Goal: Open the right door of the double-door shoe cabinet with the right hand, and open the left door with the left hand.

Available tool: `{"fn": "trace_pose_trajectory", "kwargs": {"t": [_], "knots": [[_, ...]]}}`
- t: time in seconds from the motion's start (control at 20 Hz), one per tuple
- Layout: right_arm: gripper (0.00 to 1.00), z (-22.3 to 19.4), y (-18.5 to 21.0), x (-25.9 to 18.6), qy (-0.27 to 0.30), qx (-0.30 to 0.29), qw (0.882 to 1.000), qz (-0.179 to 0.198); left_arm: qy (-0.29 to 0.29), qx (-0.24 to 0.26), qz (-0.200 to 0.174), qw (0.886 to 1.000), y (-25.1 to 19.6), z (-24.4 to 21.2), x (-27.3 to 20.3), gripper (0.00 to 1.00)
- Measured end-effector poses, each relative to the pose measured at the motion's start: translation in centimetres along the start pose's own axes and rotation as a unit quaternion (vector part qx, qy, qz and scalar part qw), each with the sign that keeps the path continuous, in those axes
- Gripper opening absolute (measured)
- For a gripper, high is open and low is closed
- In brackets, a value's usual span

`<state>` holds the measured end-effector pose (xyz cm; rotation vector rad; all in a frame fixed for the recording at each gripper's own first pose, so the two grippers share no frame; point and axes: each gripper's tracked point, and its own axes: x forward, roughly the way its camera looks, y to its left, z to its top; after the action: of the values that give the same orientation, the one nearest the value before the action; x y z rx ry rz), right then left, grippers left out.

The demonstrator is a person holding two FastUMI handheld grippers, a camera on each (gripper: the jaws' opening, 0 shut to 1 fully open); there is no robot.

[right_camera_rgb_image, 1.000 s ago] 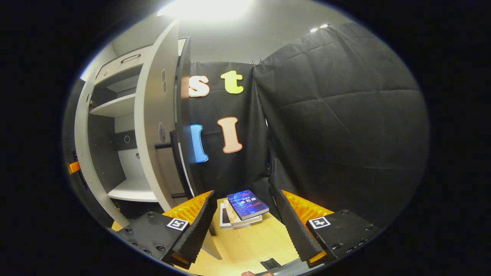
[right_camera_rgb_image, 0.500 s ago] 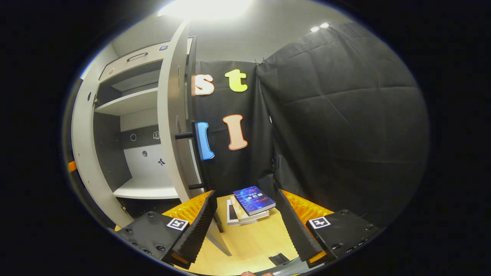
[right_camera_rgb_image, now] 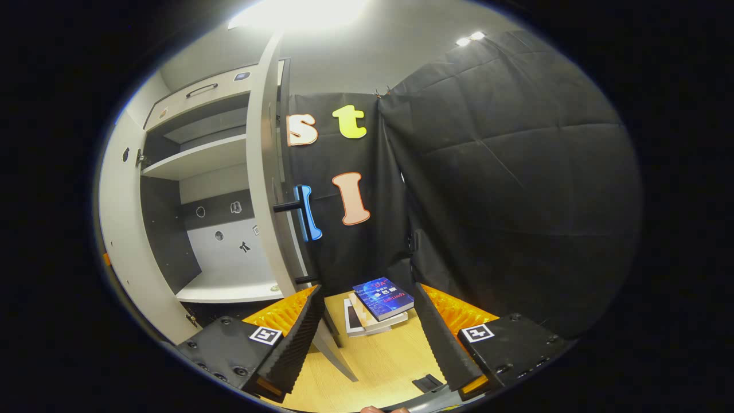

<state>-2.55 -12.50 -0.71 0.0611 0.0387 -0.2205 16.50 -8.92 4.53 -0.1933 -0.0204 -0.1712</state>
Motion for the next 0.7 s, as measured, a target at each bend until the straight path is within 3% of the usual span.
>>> {"fn": "trace_pose_trajectory", "kwargs": {"t": [0.1,0.25,0.35,0.4,0.7], "knots": [[0.98,0.6,1.1,-0.1,-0.007,-0.009,1.0,0.007,0.005,0.008,0.032,0.999,1.9,-0.3,-0.6,0.01],[0.98,0.5,1.9,-0.3,-0.004,-0.02,1.0,0.011,0.002,-0.036,-0.012,0.999,-0.8,0.0,-0.4,0.02],[0.98,0.4,2.7,-0.5,0.002,-0.023,1.0,0.016,-0.001,-0.012,-0.007,1.0,-1.3,0.3,-0.6,0.01],[0.92,0.7,3.3,-0.7,0.001,-0.023,1.0,0.02,0.001,-0.009,-0.006,1.0,-1.5,0.1,-0.6,0.01],[0.92,0.8,5.1,-1.2,-0.001,-0.044,0.998,0.039,0.013,-0.035,-0.001,0.999,-1.0,-0.4,-0.4,0.01]]}}
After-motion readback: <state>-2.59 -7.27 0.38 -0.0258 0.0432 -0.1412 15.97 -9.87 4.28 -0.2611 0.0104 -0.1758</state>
